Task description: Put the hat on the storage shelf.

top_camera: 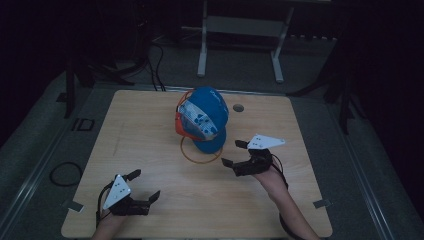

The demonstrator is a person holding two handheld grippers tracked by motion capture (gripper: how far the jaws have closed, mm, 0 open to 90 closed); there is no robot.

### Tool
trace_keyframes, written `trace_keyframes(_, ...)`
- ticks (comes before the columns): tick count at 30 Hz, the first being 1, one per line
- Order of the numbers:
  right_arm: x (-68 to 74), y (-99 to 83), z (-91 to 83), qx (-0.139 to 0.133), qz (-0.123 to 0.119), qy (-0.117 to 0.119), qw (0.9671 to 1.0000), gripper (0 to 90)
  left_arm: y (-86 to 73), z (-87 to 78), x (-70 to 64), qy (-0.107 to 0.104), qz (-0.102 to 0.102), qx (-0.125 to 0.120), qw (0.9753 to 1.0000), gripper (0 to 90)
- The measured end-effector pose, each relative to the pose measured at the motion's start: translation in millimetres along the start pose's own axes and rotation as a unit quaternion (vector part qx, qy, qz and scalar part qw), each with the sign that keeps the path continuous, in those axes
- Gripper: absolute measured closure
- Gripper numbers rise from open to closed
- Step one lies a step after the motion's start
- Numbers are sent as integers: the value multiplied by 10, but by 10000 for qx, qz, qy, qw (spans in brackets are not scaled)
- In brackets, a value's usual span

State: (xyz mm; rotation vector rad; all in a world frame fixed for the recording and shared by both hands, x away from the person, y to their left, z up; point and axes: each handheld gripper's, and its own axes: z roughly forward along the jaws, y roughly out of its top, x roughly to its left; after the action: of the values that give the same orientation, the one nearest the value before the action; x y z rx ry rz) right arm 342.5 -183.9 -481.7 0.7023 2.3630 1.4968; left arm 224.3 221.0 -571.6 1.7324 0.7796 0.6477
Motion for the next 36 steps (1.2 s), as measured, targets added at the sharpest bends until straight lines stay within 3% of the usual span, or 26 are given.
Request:
trace_keyframes(13,25,-404,22,235,15,324,9992,140,-7,10,-1,-34,-15,27,10000,25)
trace_keyframes(20,7,-626,-28,342,-56,130,9993,141,-8,4,3,-30,-20,26,10000,25)
trace_keyframes(24,-19,-716,-57,407,-29,132,9991,142,-8,4,1,-29,-21,20,10000,24)
trace_keyframes(27,-44,-826,-108,484,143,136,9986,142,-8,5,0,-37,-17,19,10000,24)
trace_keyframes(33,-62,-911,-166,534,187,89,9984,141,-8,14,-3,-36,0,41,10000,25)
trace_keyframes(36,-108,-968,-189,525,242,-42,9983,141,-8,9,-4,-31,1,37,10000,25)
